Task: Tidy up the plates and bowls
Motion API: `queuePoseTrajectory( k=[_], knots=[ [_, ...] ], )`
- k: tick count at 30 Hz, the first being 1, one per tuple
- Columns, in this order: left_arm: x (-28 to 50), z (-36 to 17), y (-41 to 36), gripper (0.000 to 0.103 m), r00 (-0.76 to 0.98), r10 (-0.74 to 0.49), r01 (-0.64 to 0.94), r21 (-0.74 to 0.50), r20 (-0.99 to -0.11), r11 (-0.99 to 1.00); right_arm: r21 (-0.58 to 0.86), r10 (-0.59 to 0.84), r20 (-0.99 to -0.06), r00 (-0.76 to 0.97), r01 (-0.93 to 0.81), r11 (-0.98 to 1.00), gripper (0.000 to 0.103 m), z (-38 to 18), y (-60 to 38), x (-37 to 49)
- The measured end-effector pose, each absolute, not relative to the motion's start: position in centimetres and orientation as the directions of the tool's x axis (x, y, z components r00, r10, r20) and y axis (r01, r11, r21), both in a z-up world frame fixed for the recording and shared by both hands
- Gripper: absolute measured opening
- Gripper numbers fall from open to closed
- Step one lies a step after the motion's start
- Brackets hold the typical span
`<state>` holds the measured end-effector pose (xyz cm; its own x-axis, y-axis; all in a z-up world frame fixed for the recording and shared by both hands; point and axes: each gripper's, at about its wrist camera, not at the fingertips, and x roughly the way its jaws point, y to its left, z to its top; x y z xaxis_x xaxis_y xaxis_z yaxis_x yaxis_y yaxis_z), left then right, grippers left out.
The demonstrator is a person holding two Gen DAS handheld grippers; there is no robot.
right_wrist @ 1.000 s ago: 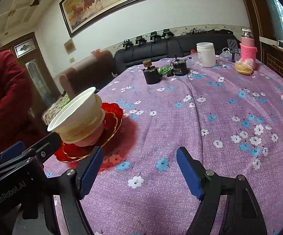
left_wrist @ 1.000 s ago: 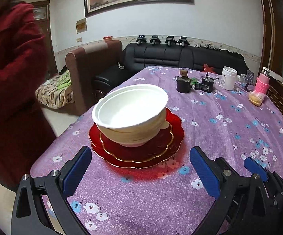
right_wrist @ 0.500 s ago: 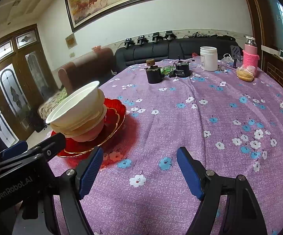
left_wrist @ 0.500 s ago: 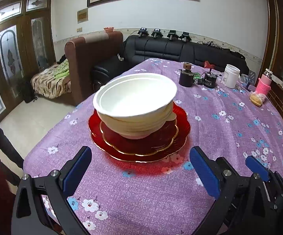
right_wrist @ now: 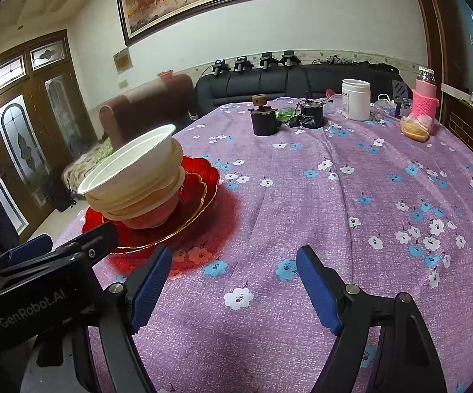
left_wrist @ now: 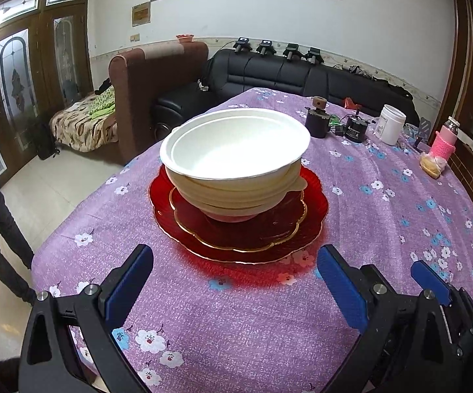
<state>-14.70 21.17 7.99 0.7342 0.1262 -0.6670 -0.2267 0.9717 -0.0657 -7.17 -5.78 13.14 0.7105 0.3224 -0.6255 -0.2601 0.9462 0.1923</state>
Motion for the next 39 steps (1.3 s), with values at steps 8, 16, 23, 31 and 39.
queuePoseTrajectory(
  k=[8,16,23,31,39],
  knots=[
    [-15.0,8.3,22.2,0.1,0.746,0.115,-0.235,-0.097,-0.656,0.967,0.176,0.31,-0.615,0.725,-0.256,0.95,0.083,13.5,-5.7,-7.4],
    [-16.4,9.8,26.2,0.1,0.767,0.175,-0.32,-0.132,-0.618,0.938,0.158,0.292,-0.52,0.803,-0.245,0.956,0.087,18.7,-5.5,-4.9],
    [-17.2,9.3,28.5,0.1,0.746,0.189,-0.357,-0.143,-0.639,0.923,0.147,0.398,-0.511,0.762,-0.379,0.914,0.089,19.3,-0.5,-0.8],
    [-17.1,9.5,28.8,0.1,0.747,0.193,-0.35,-0.128,-0.637,0.928,0.19,0.349,-0.662,0.663,-0.302,0.934,0.089,15.0,-0.5,2.9],
    [-17.2,10.0,27.1,0.1,0.76,0.228,-0.346,-0.081,-0.609,0.935,0.232,0.39,-0.596,0.701,-0.315,0.92,0.089,17.4,-2.6,-0.1]
  ],
)
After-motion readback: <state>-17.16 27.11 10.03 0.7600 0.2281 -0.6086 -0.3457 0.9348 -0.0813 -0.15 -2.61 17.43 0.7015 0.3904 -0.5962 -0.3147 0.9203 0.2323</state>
